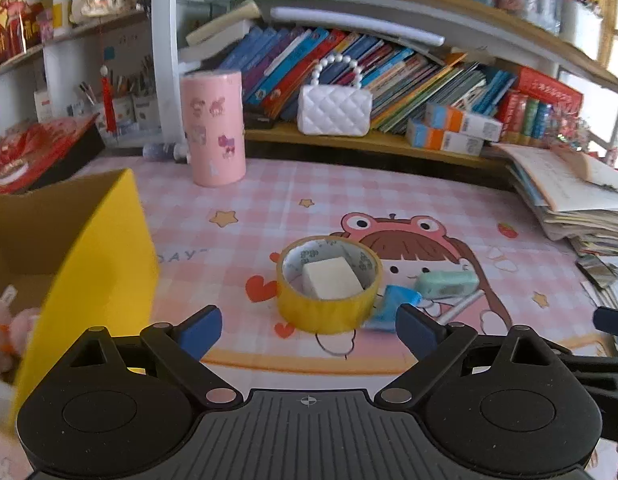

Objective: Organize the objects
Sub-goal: 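Move the left tool to the yellow tape roll and the right tool to the mint eraser, then grasp the yellow tape roll rim with the left tool while the right tool grasps the mint-green eraser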

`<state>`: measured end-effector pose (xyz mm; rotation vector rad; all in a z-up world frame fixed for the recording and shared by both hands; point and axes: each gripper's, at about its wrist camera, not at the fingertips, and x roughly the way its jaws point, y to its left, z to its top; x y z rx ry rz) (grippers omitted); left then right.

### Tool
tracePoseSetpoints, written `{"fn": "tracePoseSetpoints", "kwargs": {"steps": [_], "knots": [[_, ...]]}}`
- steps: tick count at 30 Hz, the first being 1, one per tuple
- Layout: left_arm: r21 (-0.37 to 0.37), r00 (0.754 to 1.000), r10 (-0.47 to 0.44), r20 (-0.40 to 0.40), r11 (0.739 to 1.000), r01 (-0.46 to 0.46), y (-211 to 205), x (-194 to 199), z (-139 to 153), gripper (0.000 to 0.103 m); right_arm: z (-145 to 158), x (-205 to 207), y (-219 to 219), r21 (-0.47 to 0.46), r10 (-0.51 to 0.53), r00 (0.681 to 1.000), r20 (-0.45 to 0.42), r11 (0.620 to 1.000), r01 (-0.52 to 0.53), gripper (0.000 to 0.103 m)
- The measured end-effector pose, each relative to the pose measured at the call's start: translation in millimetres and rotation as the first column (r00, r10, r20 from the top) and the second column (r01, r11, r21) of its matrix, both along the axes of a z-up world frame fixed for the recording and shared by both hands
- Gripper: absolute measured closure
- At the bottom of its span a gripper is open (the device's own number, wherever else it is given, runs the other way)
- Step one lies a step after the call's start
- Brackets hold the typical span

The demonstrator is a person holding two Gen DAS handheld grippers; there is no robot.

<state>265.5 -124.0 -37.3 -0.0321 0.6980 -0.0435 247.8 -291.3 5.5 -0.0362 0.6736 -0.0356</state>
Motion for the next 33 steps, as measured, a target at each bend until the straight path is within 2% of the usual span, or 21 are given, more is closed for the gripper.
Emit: {"fn": "tracePoseSetpoints", "kwargs": {"steps": [11,13,18,20,27,33], "knots": [[0.026,0.997,0.028,-0.070,0.999,-0.026,-21.8,69.2,-33.7,0.008,-9.0,27.1,-15.2,0.020,-0.005,1.000,-0.029,1.000,0.006,0.009],[0.023,0.997,0.016,-0.081,1.000,-0.014,-25.1,78.6,-38.5,0.008,-9.7,27.8,-16.9,0.023,-0.001,0.999,-0.034,1.000,0.002,0.009],[0.070,0.994,-0.006,-0.108,0.997,0.014,-31.4,92.4,-49.3,0.012,-13.4,30.5,-19.7,0.033,0.007,0.999,-0.046,0.999,-0.005,0.009],[0.060,0.993,-0.016,-0.114,0.998,0.023,-28.9,89.1,-45.1,0.012,-14.7,33.3,-20.0,0.031,0.007,0.999,-0.046,0.999,-0.006,0.009],[-0.017,0.999,-0.032,0.008,0.999,0.032,-4.0,33.5,4.3,0.012,-25.3,57.4,-8.7,0.037,0.033,0.999,-0.021,0.999,-0.032,0.009],[-0.015,0.999,-0.035,0.036,0.999,0.036,17.4,-14.8,29.8,0.012,-40.1,91.6,10.2,0.035,0.065,0.998,-0.009,0.997,-0.065,0.013]]}}
